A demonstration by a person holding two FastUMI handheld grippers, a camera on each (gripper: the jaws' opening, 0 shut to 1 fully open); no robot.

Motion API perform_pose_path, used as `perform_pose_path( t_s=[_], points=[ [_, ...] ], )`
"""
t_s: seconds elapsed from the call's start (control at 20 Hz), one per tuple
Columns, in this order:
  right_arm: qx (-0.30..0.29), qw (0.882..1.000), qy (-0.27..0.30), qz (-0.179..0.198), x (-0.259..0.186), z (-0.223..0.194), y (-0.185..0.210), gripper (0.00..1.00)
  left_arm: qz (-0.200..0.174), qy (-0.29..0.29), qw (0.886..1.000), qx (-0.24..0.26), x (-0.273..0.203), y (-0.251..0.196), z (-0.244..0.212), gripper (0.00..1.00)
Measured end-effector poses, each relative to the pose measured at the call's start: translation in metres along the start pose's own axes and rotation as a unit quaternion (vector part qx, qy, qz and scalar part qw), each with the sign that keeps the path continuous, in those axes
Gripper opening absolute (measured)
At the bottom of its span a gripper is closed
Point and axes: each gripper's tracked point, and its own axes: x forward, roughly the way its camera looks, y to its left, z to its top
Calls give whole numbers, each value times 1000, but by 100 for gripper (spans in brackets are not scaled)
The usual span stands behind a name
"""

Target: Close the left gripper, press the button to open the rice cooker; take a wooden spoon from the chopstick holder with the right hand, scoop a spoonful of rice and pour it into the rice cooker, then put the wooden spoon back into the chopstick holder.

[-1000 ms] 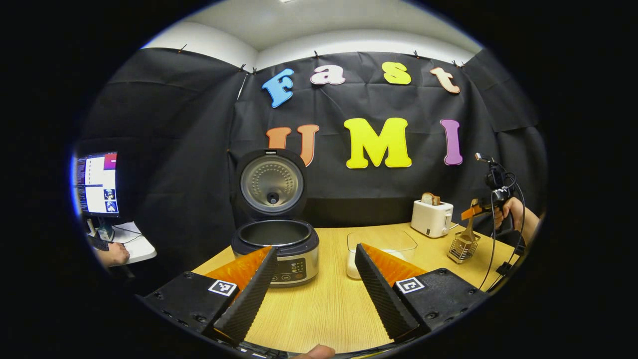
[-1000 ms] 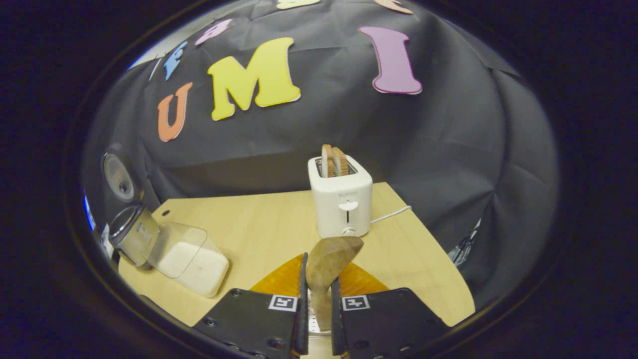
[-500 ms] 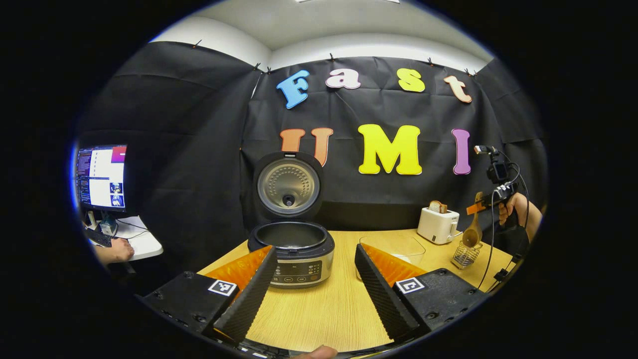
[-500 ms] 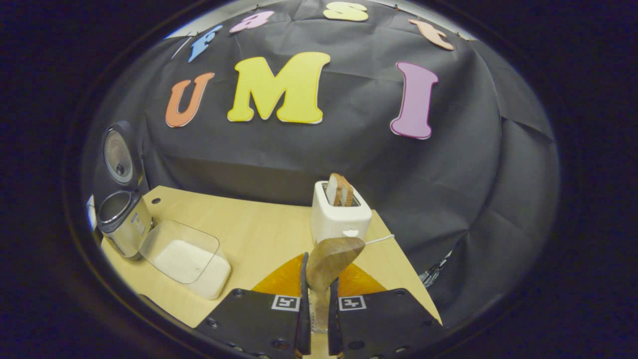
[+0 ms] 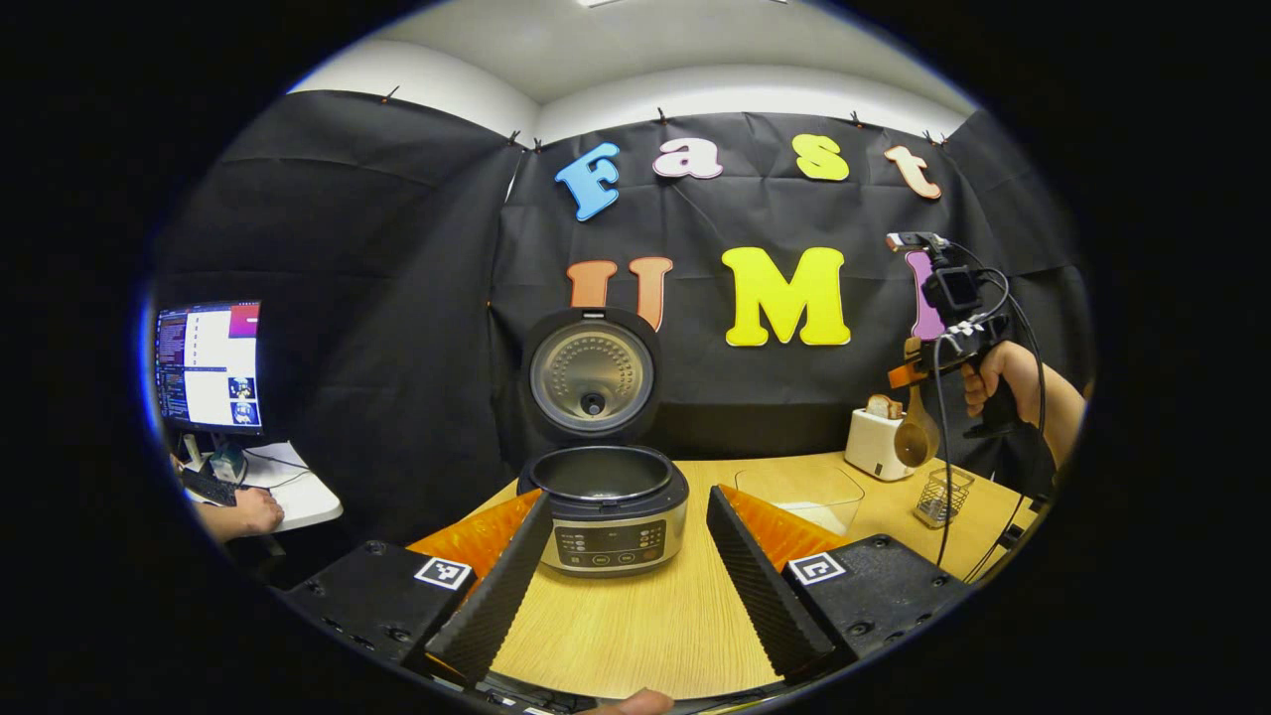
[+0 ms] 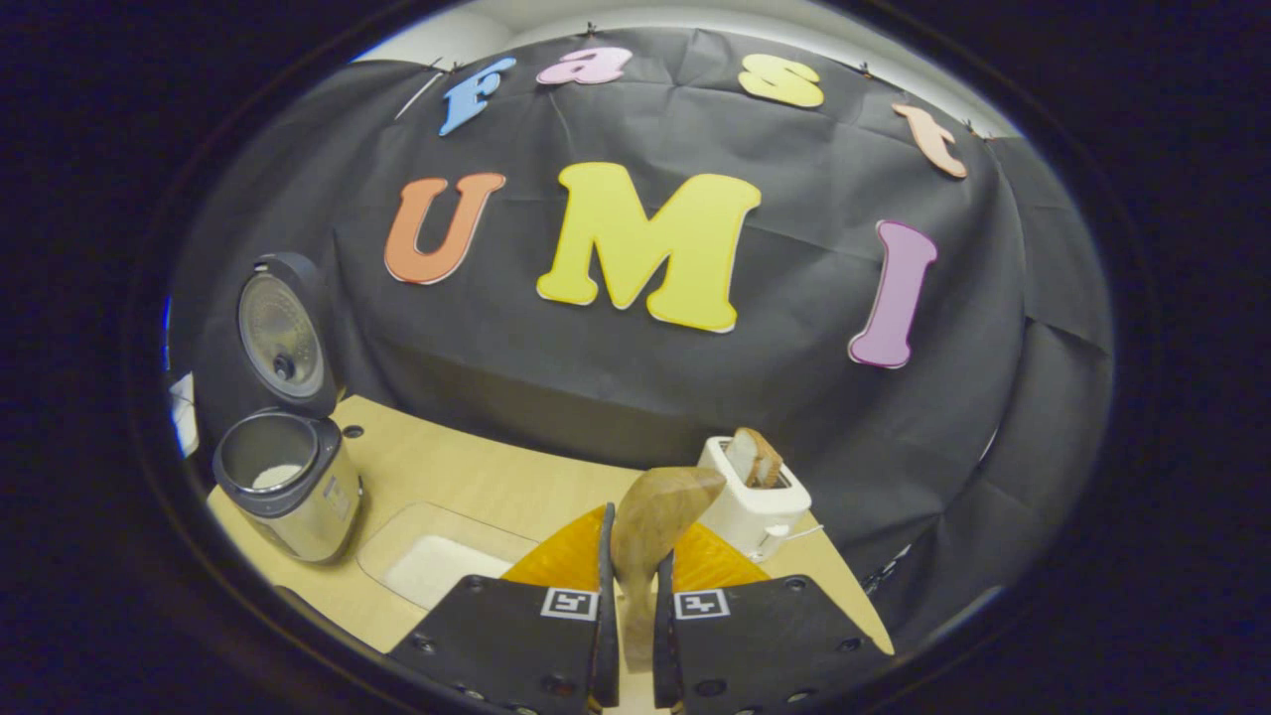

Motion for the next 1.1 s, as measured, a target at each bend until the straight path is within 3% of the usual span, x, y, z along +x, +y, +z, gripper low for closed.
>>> perform_pose_path(
  t_s=[0.2, 0.5, 1.1],
  points=[
    [-9, 1000, -11, 11, 18, 11, 67, 13, -1, -2, 1000, 2, 0, 3, 2, 100],
    [-25, 1000, 6, 5, 69, -24, 135, 13, -13, 0, 1000, 3, 0, 5, 1, 100],
    [-88, 994, 27, -53, 116, -80, 147, 13, -11, 7, 1000, -26, 3, 23, -2, 100]
  ],
)
